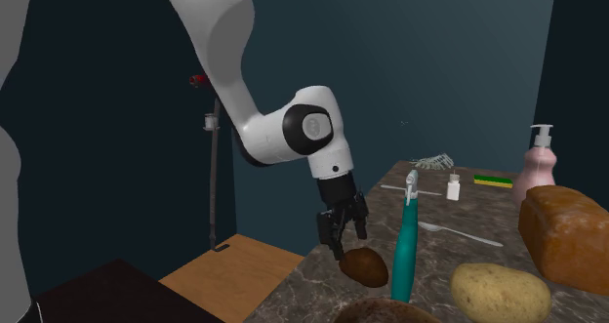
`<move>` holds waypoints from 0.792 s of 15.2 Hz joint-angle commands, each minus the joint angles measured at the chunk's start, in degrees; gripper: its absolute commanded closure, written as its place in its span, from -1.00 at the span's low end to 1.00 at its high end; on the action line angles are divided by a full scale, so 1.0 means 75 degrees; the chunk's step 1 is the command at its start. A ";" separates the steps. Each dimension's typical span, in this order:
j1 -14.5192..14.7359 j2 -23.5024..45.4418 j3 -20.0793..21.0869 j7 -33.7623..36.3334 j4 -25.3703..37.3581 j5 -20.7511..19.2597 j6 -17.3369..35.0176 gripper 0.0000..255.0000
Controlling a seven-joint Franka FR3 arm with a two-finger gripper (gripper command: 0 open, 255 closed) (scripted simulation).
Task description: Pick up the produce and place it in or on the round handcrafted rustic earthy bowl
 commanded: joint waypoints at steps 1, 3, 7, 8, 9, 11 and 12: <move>-0.0138 0.0310 0.0122 -0.0151 0.0080 0.0146 0.0240 -1.00; -0.0259 0.0540 0.0215 -0.0226 0.0130 0.0256 0.0421 -1.00; -0.0421 0.0834 0.0343 -0.0313 0.0205 0.0386 0.0645 -1.00; -0.0421 0.0834 0.0343 -0.0313 0.0206 0.0385 0.0645 -1.00; -0.0421 0.0834 0.0343 -0.0313 0.0206 0.0385 0.0645 -1.00; -0.0421 0.0834 0.0343 -0.0313 0.0206 0.0385 0.0645 -1.00; -0.0421 0.0834 0.0343 -0.0313 0.0206 0.0385 0.0645 -1.00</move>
